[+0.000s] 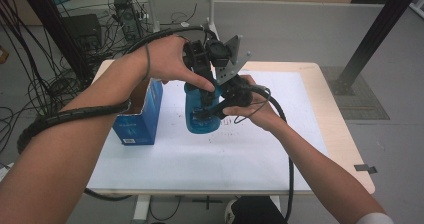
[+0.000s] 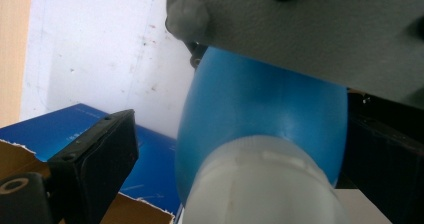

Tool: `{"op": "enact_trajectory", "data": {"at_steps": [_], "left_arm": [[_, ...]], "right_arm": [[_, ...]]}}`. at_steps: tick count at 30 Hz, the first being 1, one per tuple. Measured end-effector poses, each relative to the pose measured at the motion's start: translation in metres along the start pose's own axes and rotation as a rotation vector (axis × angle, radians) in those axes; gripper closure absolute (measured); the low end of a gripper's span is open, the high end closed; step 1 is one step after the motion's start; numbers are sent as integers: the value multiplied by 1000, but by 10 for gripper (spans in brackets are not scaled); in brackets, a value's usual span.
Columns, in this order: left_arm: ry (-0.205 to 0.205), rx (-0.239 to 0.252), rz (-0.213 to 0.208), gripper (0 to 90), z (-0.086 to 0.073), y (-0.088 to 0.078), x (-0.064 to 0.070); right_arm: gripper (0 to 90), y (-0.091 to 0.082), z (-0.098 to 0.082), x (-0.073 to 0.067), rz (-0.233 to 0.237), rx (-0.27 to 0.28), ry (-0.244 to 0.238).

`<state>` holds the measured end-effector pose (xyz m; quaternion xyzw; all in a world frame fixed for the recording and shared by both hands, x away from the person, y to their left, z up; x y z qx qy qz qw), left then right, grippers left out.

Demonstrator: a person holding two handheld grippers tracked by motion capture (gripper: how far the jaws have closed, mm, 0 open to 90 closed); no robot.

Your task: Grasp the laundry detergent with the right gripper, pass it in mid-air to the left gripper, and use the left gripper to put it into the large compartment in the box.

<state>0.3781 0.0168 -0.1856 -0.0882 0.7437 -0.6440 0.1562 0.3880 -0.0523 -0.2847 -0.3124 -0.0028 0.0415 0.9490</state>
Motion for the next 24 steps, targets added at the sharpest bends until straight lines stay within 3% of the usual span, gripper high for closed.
{"op": "enact_trajectory", "data": {"at_steps": [24], "left_arm": [[1, 2, -4, 55, 1, 3, -1]], "right_arm": [[440, 1, -1, 2, -2, -6, 7]]}}
Point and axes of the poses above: each handheld gripper's, and its own axes: y roughly forward along the jaws, z roughly out of its top, x roughly to its right, the point moved 4 cm from there along y, roughly forward along the jaws, and after that the axes turned 7 degrees about -x, right-handed, at the moved point
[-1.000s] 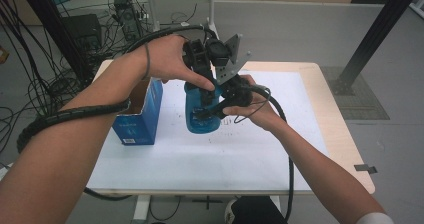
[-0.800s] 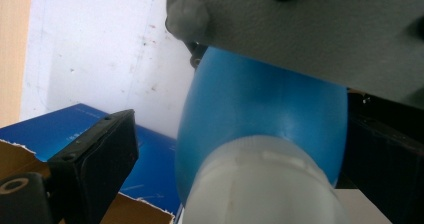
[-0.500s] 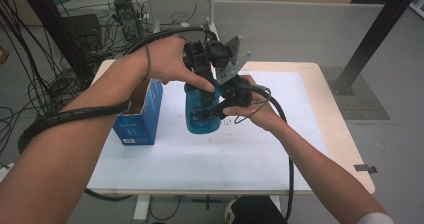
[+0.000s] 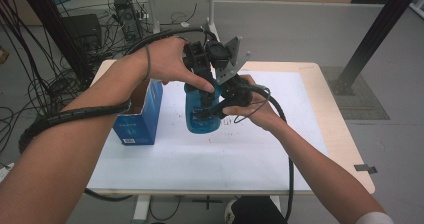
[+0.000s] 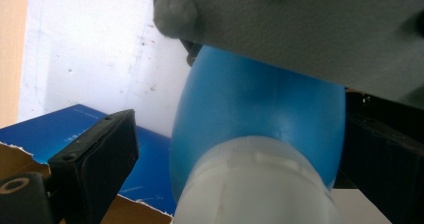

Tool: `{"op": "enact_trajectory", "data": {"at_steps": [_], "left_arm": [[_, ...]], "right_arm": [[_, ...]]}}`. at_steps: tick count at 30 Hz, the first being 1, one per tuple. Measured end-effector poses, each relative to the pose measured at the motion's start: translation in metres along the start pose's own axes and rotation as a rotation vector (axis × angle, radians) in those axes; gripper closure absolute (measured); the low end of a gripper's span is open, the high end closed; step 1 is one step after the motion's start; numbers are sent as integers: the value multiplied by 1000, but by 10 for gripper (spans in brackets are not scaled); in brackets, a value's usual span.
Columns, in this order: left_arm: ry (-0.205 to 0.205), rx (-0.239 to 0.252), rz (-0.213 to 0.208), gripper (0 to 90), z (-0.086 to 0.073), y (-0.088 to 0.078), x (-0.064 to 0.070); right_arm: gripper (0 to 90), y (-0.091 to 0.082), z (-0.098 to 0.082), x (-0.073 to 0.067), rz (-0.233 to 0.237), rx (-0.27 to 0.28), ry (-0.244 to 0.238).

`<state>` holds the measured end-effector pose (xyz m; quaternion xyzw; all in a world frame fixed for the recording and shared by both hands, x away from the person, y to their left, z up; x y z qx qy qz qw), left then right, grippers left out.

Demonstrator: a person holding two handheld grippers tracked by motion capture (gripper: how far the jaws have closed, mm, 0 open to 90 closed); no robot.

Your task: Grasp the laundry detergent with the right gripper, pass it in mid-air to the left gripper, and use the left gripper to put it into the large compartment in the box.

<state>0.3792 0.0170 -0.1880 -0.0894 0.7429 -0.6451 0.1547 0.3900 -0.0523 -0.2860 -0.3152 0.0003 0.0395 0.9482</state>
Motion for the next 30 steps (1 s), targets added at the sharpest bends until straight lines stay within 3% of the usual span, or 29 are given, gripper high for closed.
{"op": "enact_trajectory", "data": {"at_steps": [30], "left_arm": [[0, 2, 2, 56, -2, -1, 1]], "right_arm": [[439, 1, 0, -1, 1, 1, 3]]}}
Point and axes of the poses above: each handheld gripper's, and its own axes: y roughly forward along the jaws, z roughly out of its top, x roughly to its right, the point moved 4 cm from there along y, roughly forward along the jaws, and after that the axes turned 7 degrees about -x, right-handed, at the moved point
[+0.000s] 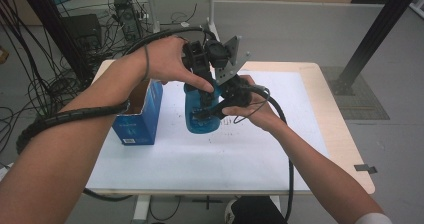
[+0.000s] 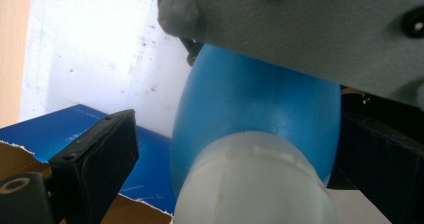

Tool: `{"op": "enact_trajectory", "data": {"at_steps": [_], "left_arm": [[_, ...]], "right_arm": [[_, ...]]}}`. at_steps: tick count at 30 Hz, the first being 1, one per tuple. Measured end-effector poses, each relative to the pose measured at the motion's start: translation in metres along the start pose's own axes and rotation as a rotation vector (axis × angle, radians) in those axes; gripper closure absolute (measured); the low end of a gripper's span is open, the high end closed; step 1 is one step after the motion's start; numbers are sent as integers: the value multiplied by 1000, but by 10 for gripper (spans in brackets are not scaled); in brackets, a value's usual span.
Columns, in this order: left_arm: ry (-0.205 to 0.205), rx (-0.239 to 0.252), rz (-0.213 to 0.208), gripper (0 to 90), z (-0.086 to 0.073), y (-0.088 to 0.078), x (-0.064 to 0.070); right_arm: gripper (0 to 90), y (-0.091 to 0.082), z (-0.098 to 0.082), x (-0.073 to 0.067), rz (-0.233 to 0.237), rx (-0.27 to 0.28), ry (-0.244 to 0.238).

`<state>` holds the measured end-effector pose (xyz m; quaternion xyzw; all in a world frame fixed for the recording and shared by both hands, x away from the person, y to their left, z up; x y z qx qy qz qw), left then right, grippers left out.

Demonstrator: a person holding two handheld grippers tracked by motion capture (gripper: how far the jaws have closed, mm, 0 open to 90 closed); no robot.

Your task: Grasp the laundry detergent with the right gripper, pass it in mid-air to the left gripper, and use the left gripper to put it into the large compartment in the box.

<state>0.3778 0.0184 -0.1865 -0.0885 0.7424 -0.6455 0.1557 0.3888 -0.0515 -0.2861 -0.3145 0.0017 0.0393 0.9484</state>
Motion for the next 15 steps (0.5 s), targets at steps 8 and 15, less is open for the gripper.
{"op": "enact_trajectory", "data": {"at_steps": [8, 15], "left_arm": [[-5, 6, -3, 57, 1, 1, 0], [0, 0, -2, 57, 0, 1, 0]], "right_arm": [[439, 0, 0, 0, -1, -2, 1], [438, 0, 0, 0, 2, -2, -1]]}}
Point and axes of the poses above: each handheld gripper's, and its own axes: y roughly forward along the jaws, z roughly out of its top, x roughly to its right, the point moved 4 cm from there along y, roughly forward along the jaws, and after that the axes turned 7 degrees about -x, right-handed, at the moved point
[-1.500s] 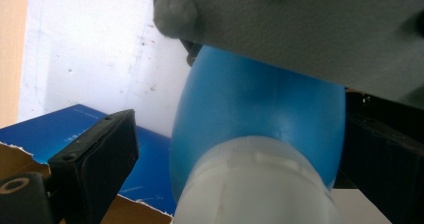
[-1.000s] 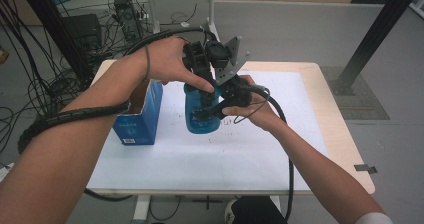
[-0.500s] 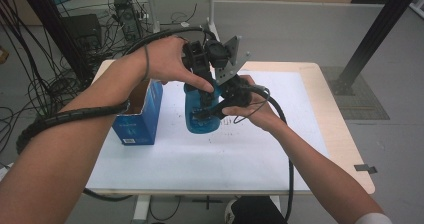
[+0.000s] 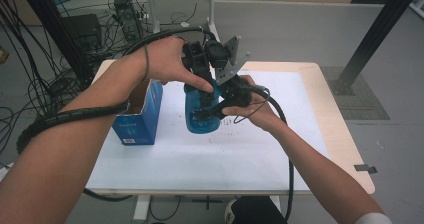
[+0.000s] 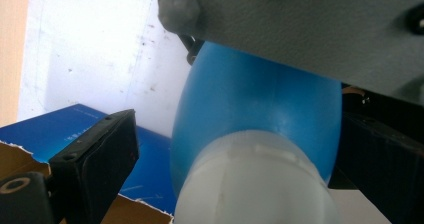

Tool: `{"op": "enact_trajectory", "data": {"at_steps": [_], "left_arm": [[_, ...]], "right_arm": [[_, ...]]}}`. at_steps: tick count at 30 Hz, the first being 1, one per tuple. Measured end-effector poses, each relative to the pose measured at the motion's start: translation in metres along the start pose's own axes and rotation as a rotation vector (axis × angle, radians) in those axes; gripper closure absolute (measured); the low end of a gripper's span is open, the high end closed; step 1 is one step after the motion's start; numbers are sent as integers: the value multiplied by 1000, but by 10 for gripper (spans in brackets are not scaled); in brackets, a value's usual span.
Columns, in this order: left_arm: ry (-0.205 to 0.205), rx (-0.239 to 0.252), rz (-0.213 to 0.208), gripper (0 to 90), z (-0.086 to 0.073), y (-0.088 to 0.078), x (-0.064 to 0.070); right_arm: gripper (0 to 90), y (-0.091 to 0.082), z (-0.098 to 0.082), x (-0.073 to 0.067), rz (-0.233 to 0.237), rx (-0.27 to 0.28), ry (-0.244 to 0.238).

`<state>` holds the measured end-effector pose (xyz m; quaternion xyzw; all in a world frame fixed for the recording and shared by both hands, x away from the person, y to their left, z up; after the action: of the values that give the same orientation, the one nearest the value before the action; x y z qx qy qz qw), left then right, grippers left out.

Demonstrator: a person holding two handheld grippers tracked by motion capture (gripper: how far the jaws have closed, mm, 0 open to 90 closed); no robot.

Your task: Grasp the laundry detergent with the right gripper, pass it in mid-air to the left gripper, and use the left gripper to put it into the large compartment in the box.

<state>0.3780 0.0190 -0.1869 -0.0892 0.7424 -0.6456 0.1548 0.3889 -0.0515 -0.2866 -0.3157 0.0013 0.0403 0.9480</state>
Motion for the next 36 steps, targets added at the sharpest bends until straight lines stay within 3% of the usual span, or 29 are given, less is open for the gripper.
{"op": "enact_trajectory", "data": {"at_steps": [36], "left_arm": [[13, -4, -5, 63, 2, 2, 1]], "right_arm": [[438, 0, -3, 1, -1, -1, 5]]}}
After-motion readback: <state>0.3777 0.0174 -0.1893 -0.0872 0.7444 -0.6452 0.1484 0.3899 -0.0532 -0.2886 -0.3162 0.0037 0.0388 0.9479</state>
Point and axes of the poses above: each handheld gripper's, and its own axes: y roughly forward along the jaws, z roughly out of its top, x roughly to its right, the point moved 4 cm from there along y, roughly forward along the jaws, and after that the axes turned 7 degrees about -x, right-handed, at the moved point
